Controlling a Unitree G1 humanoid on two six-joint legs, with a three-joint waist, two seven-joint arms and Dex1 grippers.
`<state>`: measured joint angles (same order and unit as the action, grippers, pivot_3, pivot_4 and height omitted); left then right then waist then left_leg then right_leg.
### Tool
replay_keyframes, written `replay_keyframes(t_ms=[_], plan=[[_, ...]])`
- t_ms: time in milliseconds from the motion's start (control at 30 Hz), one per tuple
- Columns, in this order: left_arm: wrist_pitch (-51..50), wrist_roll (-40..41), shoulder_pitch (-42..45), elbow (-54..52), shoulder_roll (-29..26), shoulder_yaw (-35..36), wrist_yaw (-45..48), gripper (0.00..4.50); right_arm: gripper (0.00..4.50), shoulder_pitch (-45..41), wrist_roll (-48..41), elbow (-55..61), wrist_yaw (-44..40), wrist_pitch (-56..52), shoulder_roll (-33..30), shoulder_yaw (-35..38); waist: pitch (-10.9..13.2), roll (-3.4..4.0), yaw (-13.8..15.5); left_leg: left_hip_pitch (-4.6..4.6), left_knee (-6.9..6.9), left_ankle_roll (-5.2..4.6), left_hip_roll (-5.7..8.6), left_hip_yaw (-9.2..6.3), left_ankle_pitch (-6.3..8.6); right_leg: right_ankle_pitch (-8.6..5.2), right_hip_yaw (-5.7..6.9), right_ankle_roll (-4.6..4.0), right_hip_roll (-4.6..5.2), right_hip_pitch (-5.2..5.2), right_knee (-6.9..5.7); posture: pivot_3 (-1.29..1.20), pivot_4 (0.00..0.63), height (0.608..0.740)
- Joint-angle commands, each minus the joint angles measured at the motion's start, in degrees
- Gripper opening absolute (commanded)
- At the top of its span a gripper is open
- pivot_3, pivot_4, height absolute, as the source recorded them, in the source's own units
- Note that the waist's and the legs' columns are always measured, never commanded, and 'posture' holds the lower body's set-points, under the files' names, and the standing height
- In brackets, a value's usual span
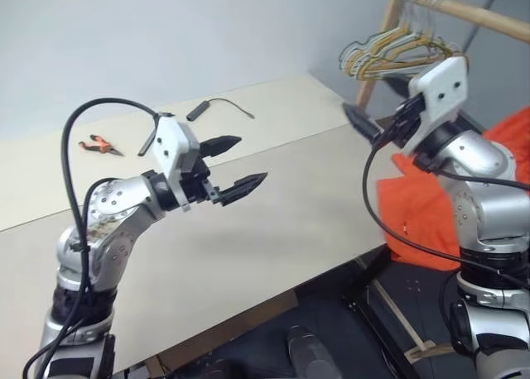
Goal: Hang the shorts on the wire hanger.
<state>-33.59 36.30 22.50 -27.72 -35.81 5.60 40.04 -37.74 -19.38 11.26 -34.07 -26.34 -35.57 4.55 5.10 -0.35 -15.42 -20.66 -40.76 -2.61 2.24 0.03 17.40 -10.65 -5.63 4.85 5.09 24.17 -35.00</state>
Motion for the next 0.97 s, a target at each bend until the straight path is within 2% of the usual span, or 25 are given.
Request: replay_keyframes(t_ms=[33, 267, 500, 667, 967], plan=[[-0.98, 1.76, -3.96, -6.7, -2.64, 4.9, -0.99, 4.5, 4.49, -1.6, -2.38, -1.27, -9.32, 2.19, -0.91, -2.84, 0.01, -0.01, 1.78, 0.0, 0.0, 0.0, -0.01, -0.01, 0.0, 0.01, 0.03, -0.02, 0.0, 0.0, 0.0, -0.01, 0.035, 0.74], [-3.1, 3.31, -13.71, -13.07, -6.19, 11.24, -2.73, 4.5, 4.49, -3.09, -2.43, -5.57, -19.78, 4.33, -1.04, -6.72, 0.06, -0.1, 9.23, -0.05, 0.03, 0.02, -0.04, -0.04, 0.01, 0.05, 0.15, -0.12, 0.04, 0.11, 0.07, 0.06, 0.052, 0.74], [-4.32, 5.58, -19.32, -16.38, -8.88, 15.14, -2.45, 4.5, 4.49, -3.66, -1.37, -7.4, -24.32, 5.82, -0.5, -8.72, 0.15, -0.27, 14.79, -0.09, 0.06, 0.05, -0.06, -0.07, 0.03, 0.0, 0.47, -0.33, 0.14, 0.16, 0.12, 0.09, 0.061, 0.74], [-4.5, 6.45, -20.5, -16.31, -10.7, 16.35, -2.08, 4.5, 4.49, -3.67, -0.99, -7.82, -24.91, 6.55, -0.38, -9.02, 0.17, -0.3, 16.15, -0.1, 0.09, 0.08, -0.05, -0.11, 0.04, -0.02, 0.57, -0.4, 0.13, 0.15, 0.14, 0.12, 0.066, 0.74], [-7.29, 8.47, -18.69, -14.76, -11.74, 16.89, -5.78, 4.5, 4.49, -1.17, -1.56, -6.07, -24.71, 6.05, -0.49, -8.75, 0.26, -0.4, 16.25, -0.09, 0.18, 0.09, -0.04, -0.19, 0.03, -0.07, 0.71, -0.48, 0.11, 0.13, 0.15, 0.13, 0.076, 0.74]])
